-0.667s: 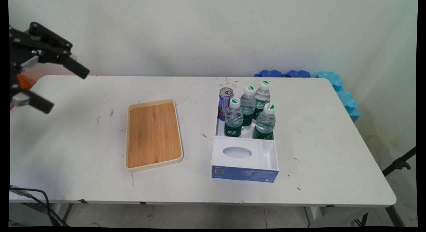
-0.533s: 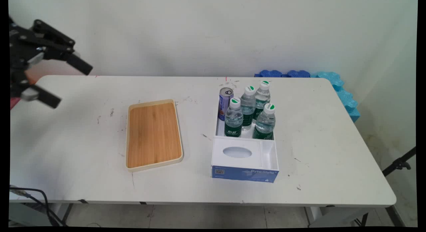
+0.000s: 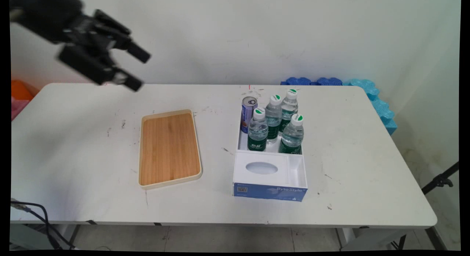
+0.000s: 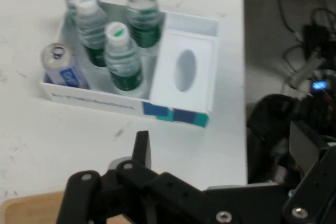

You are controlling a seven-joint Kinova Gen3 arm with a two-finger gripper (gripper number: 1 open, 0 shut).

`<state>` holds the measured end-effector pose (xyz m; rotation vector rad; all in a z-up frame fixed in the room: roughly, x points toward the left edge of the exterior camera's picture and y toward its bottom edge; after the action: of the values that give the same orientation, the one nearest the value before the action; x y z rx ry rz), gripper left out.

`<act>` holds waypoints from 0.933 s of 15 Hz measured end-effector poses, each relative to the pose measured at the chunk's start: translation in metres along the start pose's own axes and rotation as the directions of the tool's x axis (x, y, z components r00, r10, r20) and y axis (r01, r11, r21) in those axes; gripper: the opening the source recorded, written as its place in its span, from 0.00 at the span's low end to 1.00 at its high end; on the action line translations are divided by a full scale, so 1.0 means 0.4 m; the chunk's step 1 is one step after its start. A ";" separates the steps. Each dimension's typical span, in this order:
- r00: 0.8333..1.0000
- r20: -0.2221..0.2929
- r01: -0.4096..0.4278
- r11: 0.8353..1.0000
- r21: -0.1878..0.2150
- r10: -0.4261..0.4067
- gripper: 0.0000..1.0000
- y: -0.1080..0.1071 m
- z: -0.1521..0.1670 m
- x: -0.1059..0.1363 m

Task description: Pick up the green bottle from the white box

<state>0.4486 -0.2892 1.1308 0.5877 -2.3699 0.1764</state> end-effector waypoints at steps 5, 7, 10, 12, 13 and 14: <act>0.997 0.051 0.055 0.996 0.074 -0.059 1.00 -0.041 0.152 0.081; 0.994 0.072 0.079 0.992 0.098 -0.086 1.00 -0.061 0.228 0.106; 0.988 0.098 0.104 0.987 0.123 -0.116 1.00 -0.094 0.358 0.135; 0.985 0.113 0.115 0.985 0.132 -0.130 1.00 -0.114 0.435 0.147; 0.983 0.119 0.122 0.983 0.134 -0.138 1.00 -0.122 0.469 0.151; 0.981 0.127 0.130 0.982 0.136 -0.148 1.00 -0.131 0.507 0.153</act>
<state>0.3125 -0.4145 1.0149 0.8487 -2.4504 0.2329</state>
